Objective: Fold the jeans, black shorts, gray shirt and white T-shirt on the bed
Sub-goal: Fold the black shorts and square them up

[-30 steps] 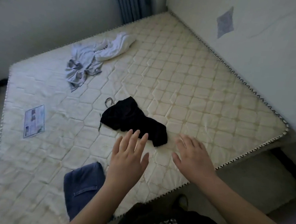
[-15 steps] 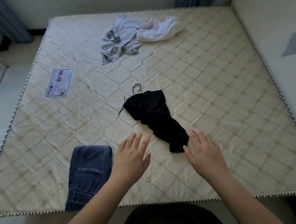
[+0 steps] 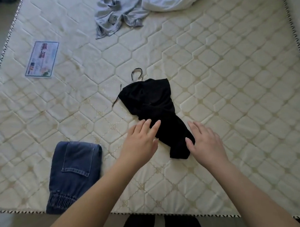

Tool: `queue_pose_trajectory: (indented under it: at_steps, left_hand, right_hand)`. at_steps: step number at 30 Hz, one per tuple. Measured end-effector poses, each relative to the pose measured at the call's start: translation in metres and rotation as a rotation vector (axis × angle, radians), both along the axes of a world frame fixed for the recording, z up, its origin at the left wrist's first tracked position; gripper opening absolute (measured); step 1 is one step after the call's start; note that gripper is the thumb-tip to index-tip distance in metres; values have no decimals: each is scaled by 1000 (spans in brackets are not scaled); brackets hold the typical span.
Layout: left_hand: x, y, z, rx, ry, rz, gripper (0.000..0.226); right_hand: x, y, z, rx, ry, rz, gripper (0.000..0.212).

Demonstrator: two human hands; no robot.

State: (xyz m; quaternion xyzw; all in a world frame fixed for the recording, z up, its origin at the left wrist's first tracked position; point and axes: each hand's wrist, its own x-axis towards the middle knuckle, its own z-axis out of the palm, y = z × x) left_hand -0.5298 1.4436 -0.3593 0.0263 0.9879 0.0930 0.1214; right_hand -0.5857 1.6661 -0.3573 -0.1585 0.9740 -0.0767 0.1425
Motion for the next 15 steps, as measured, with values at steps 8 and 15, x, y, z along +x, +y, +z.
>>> queue_pose_trajectory:
  at_steps: [8, 15]
  left_hand:
    - [-42, -1, -115, -36, -178, -47, 62]
    - [-65, -10, -182, -54, -305, -58, 67]
  right_hand:
    - [-78, -26, -143, 47, -147, 70, 77]
    - [-124, -60, -241, 247, -364, 123, 99]
